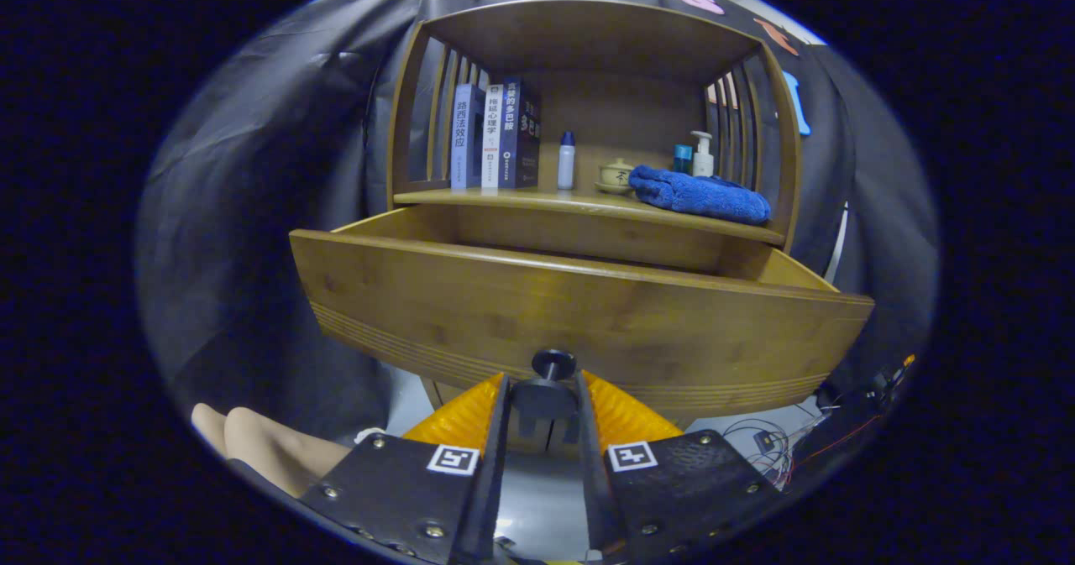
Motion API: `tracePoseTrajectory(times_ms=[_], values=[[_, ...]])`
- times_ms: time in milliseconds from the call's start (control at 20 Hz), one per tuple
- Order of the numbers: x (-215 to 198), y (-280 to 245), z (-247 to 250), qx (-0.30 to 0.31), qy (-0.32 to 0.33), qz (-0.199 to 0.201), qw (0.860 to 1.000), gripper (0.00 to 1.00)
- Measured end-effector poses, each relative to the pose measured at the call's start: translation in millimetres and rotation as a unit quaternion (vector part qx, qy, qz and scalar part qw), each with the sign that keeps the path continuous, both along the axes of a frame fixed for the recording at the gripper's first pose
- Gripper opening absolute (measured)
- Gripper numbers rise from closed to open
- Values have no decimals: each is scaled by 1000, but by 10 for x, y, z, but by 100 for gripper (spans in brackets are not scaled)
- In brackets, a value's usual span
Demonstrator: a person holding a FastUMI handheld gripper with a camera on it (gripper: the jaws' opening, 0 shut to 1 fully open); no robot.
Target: Pull open the drawer, take out the items inside it, and place them on the countertop above the cabinet.
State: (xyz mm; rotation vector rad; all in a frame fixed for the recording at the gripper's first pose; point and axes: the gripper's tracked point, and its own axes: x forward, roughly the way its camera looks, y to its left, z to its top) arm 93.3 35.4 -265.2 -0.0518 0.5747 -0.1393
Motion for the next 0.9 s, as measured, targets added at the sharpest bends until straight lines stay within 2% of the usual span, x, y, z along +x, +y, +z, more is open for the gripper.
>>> tracePoseTrajectory(times_ms=[150, 400, 550, 750, 900], values=[[-4, 25, 11, 4, -1, 3, 1000, 46], [-52, 133, 19, 17, 4, 7, 1000, 69], [-104, 137, 41, 25, 8, -2, 1000, 77], [-283, 179, -6, 68, 29, -28, 997, 77], [-378, 190, 49, 73, 27, -32, 996, 77]])
